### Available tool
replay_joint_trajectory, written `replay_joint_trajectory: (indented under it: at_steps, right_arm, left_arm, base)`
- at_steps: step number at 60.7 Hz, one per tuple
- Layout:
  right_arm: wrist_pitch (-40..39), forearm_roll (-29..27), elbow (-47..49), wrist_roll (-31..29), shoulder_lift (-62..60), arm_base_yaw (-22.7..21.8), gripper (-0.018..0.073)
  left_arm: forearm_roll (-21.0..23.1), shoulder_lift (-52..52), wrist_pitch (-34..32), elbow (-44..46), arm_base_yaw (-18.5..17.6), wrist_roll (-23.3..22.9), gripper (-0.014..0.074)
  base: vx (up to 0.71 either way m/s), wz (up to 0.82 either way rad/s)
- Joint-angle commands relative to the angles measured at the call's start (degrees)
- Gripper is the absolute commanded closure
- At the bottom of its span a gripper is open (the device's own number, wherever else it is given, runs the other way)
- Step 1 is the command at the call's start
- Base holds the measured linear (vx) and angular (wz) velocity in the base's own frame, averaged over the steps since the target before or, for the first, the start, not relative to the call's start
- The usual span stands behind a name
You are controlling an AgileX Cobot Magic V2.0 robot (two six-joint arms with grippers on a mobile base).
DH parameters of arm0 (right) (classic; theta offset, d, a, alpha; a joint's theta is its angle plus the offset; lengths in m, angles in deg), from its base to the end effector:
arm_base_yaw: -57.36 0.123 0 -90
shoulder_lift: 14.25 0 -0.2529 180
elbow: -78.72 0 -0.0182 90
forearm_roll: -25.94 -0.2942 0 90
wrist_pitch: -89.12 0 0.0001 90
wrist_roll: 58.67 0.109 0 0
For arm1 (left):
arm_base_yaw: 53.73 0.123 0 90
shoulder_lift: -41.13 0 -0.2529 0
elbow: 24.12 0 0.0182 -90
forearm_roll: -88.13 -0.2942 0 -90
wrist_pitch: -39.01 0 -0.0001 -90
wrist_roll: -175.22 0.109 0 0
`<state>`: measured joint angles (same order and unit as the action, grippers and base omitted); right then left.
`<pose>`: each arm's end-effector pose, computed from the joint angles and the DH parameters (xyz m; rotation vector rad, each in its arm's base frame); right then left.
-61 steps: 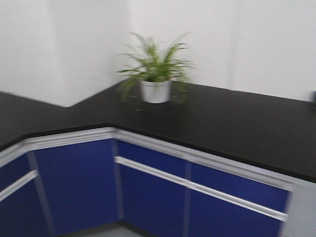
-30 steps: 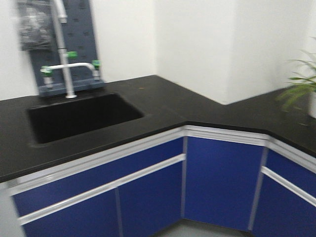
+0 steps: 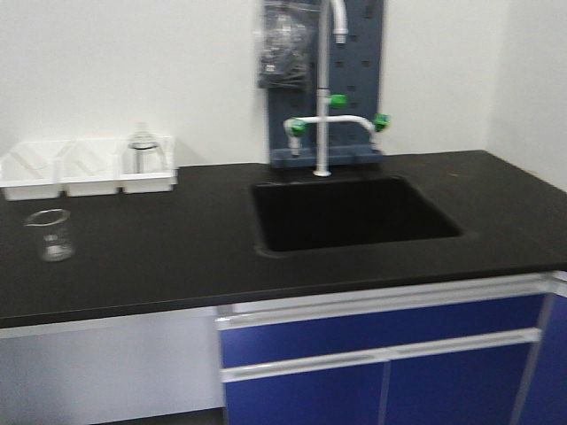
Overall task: Grab transparent chemical and place on left bench
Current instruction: 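Drive the base to the bench with white bins, holding the pipette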
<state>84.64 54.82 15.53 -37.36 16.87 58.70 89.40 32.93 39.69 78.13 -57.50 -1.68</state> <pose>0.1870 0.0084 0.2489 -0.1510 1.5705 -0.0544 0.1504 -0.0099 0.2043 0.0741 1.5102 -0.0273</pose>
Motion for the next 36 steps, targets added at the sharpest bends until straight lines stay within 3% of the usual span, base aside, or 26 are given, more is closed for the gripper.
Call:
replay_joint_trajectory:
  at_steps: [1,36]
  right_arm:
    - [-3.8,0.0,1.6,-0.3,0.4,-0.3,0.0564]
    - [-3.7,0.0,1.6,-0.3,0.4,-0.3,0.0564]
  left_arm:
    - [0.0,1.1,-4.5,-0.9,-0.1,-0.4,0.0600]
    - [0.0,1.1,-4.5,-0.9,-0.1,-0.4,0.0600]
  base:
    - [0.17,0.67]
    - [0.22,0.62]
